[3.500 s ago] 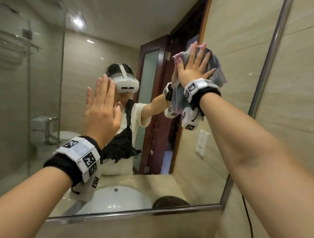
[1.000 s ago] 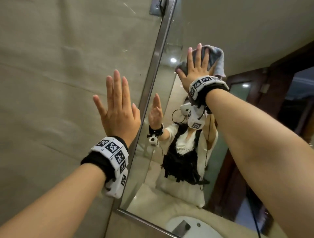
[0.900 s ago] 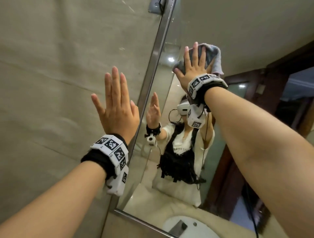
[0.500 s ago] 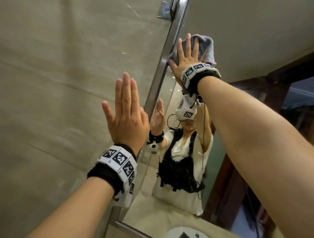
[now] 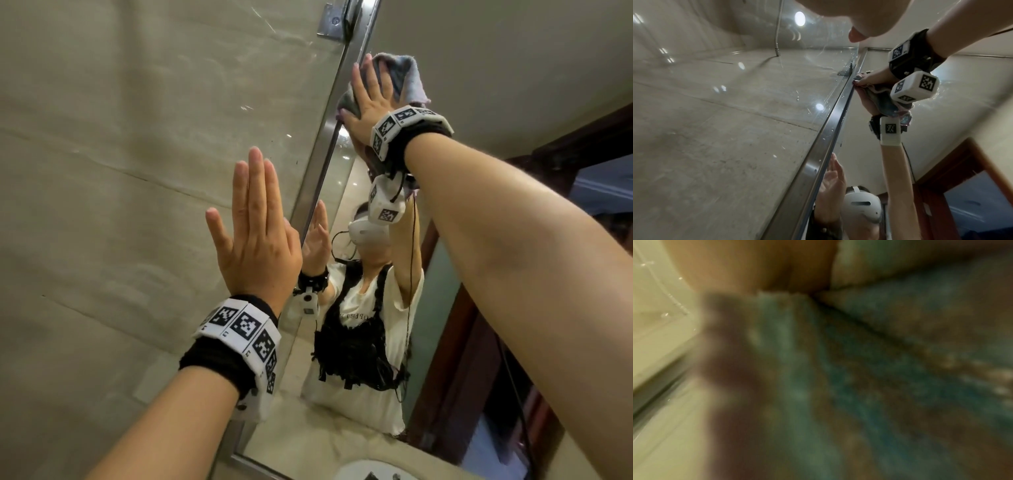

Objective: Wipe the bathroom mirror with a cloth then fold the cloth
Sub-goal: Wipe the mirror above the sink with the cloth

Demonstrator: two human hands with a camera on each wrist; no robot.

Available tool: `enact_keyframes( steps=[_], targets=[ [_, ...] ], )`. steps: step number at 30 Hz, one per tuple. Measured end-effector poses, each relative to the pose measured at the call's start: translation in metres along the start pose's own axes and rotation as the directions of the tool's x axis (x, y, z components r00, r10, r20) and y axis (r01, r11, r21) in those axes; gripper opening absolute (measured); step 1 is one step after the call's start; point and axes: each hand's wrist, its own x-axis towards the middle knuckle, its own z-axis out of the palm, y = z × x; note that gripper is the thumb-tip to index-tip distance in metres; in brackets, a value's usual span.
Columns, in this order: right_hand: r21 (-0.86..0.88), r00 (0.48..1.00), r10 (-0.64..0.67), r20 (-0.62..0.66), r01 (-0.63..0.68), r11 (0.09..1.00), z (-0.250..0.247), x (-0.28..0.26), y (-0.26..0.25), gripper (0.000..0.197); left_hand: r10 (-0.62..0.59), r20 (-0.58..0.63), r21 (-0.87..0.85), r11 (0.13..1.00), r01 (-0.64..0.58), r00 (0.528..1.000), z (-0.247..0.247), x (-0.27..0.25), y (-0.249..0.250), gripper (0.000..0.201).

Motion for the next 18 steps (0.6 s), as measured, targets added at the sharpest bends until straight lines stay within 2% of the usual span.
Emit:
enact_keyframes(
  steps=[5,12,15,18],
  targets=[
    [0.02,0.992,0.119,-0.029,-0.119,0.993,-0.007,-0.022,0.028,0.078,0.021,0.008,-0.032,0.999,-0.021,1.0,-0.004,-0.002,-0.002,0.076],
    [-0.009,0.952,0.302,-0.055,-0.303,0.953,-0.017,-0.073,0.086,0.078,0.006,0.076,-0.142,0.99,0.004,0.997,-0.013,-0.003,-0.003,0.077],
    [-0.044,0.936,0.351,-0.037,-0.352,0.935,-0.01,-0.088,0.092,0.078,0.039,0.09,-0.16,0.987,-0.024,0.995,-0.017,-0.004,-0.004,0.072],
    [-0.059,0.937,0.348,-0.021,-0.349,0.935,0.003,-0.102,0.083,0.078,0.056,0.084,-0.16,0.986,-0.042,0.995,-0.021,-0.004,-0.003,0.07]
  ],
)
